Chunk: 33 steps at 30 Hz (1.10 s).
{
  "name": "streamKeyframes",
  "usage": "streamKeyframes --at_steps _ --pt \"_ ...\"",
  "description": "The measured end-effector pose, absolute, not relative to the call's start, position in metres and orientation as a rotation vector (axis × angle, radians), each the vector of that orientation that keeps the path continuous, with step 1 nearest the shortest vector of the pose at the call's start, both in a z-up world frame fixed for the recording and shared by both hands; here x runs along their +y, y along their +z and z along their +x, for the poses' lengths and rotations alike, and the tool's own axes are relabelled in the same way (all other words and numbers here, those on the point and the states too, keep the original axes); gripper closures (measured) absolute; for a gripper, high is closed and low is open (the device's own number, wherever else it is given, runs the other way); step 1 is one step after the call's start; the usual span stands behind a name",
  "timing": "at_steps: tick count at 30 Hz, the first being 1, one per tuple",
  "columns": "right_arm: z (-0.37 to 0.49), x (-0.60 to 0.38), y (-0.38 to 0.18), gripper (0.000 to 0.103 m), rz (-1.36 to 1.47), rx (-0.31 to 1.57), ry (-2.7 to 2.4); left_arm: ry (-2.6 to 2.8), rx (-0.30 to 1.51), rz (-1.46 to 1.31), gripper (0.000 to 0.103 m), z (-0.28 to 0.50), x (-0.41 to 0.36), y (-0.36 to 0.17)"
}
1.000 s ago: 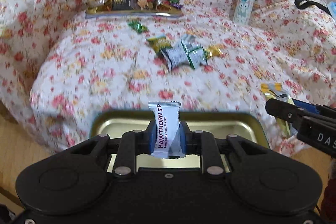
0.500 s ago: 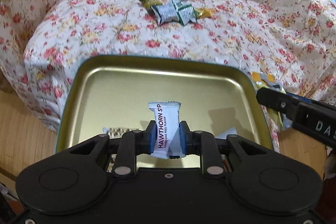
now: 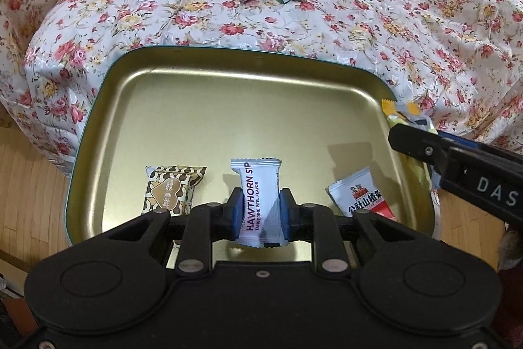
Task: Organize snacks
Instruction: 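Carry both held packets back over the gold tray, then lower the hawthorn packet into the tray with left tool while right tool releases yellow packet there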
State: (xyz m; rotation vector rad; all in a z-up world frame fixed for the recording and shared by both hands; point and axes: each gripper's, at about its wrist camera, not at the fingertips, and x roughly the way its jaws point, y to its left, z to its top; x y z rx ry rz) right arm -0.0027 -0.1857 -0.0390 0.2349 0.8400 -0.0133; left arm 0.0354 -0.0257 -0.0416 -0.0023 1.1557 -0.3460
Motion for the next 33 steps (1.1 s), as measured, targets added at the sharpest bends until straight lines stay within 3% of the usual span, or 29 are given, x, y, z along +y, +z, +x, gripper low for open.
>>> streamKeyframes --at_steps 33 --pt "0.008 -0.187 -0.066 0.062 0.185 0.935 -0.052 -0.302 1.143 0.094 0.072 0.03 -0.033 -0.039"
